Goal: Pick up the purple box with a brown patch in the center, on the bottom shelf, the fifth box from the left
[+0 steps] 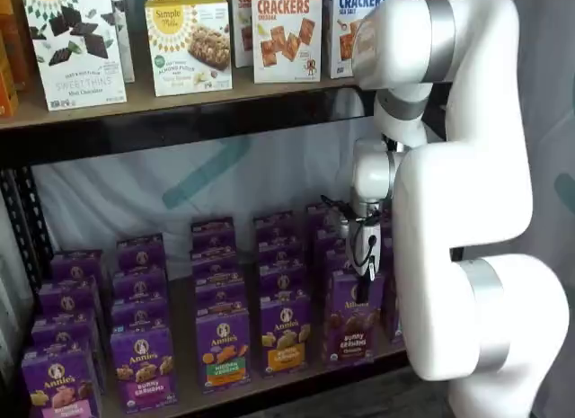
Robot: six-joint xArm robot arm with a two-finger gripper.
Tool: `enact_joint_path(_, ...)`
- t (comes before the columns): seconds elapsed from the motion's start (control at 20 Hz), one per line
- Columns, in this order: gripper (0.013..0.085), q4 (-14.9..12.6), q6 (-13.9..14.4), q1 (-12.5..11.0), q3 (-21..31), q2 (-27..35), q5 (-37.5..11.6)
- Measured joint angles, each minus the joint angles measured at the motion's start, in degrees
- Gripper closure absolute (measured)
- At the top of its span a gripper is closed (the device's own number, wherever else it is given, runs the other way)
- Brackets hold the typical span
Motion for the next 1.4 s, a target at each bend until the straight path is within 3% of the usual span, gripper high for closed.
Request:
enact_joint_path(0.85, 0.0690, 0.7, 2.2, 2.9, 15.6, -13.9, -1.0)
enact_joint_path(1.15, 0.0690, 3.1, 1.6, 4.4, 21.6, -20.6, -2.0)
enact_joint_path(1.4, 0.0690, 2.6, 3.6, 5.8, 24.8, -25.5, -1.2)
